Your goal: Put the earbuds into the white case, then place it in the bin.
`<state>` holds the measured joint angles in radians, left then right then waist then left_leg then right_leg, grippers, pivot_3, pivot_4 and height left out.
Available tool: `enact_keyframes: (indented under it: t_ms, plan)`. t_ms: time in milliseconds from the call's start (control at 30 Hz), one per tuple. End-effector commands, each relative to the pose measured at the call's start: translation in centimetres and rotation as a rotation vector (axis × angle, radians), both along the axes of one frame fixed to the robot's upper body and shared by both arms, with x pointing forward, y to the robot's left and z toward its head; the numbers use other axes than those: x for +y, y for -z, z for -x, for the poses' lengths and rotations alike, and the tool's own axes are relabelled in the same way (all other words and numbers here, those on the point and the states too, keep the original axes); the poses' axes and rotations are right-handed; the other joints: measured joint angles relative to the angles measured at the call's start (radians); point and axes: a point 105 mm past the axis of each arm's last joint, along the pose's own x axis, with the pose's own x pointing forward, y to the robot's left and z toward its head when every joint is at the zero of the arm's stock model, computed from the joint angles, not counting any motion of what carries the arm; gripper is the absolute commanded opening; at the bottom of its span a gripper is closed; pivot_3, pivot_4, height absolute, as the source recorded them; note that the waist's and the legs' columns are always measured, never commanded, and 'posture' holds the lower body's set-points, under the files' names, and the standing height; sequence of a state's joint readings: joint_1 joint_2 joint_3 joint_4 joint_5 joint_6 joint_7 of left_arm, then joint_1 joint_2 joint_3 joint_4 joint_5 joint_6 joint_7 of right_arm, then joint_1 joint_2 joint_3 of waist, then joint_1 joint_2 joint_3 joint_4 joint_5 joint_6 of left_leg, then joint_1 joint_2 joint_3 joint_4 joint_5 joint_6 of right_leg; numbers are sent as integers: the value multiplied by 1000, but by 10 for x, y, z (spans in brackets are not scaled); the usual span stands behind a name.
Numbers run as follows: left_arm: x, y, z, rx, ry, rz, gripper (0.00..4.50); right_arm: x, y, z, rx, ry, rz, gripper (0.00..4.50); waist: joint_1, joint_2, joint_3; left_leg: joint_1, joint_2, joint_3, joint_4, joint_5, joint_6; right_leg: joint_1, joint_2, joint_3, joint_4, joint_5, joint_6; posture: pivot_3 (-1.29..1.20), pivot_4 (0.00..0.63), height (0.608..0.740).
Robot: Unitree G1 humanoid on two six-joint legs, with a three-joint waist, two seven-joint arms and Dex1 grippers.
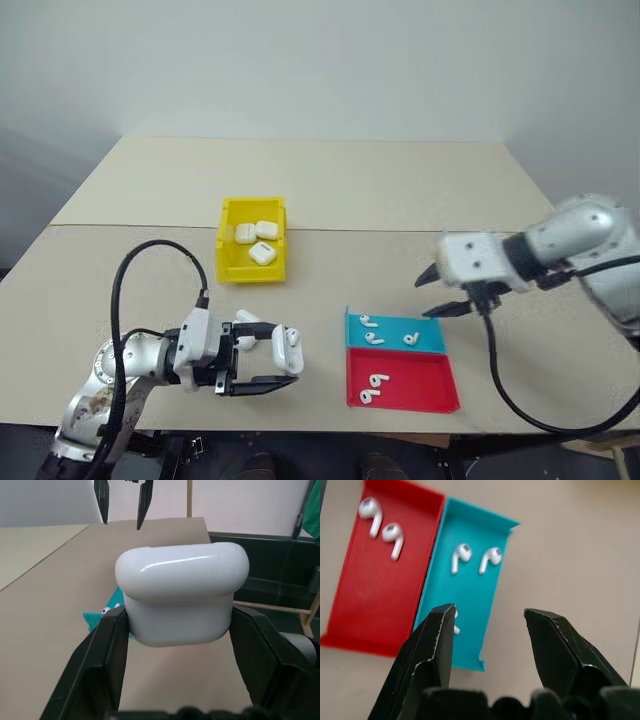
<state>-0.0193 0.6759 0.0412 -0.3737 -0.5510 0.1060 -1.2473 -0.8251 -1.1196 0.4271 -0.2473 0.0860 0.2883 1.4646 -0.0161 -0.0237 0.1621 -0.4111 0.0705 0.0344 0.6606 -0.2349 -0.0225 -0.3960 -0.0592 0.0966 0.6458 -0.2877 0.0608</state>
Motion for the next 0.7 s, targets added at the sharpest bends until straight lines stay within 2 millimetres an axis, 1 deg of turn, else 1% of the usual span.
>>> enact_keyframes:
  t_ms: [33,167,267,400,567,700]
  plan:
    - [-4,-9,2,-51,-13,23,2757,0,4,-9,-96,-131,170,2671,3,0,0,0,0,0,0,0,0,0,0,0,0,0,0,0,150,740]
    - [-6,-11,2,-49,-28,34,2757,3,16,-15,-131,-251,280,2671,4,0,0,-1,0,0,0,0,0,-1,0,0,0,0,0,0,150,740]
    - [-6,-11,3,-48,-31,34,2757,2,22,-14,-130,-309,328,2671,4,0,0,-2,0,0,0,0,0,-2,0,0,0,0,0,0,150,740]
    - [-7,-11,3,-48,-43,35,2757,8,33,-7,-93,-368,331,2671,4,0,0,-2,0,0,0,0,0,-2,0,0,1,0,0,0,150,740]
    - [-8,-11,4,-47,-50,36,2757,8,43,-12,-106,-377,352,2671,4,0,0,-1,0,0,0,0,0,-2,0,0,2,0,0,0,150,740]
    - [-8,-11,4,-46,-49,38,2757,8,50,-6,-68,-418,357,2671,3,0,0,-1,0,0,0,0,0,-2,0,0,2,0,0,0,150,740]
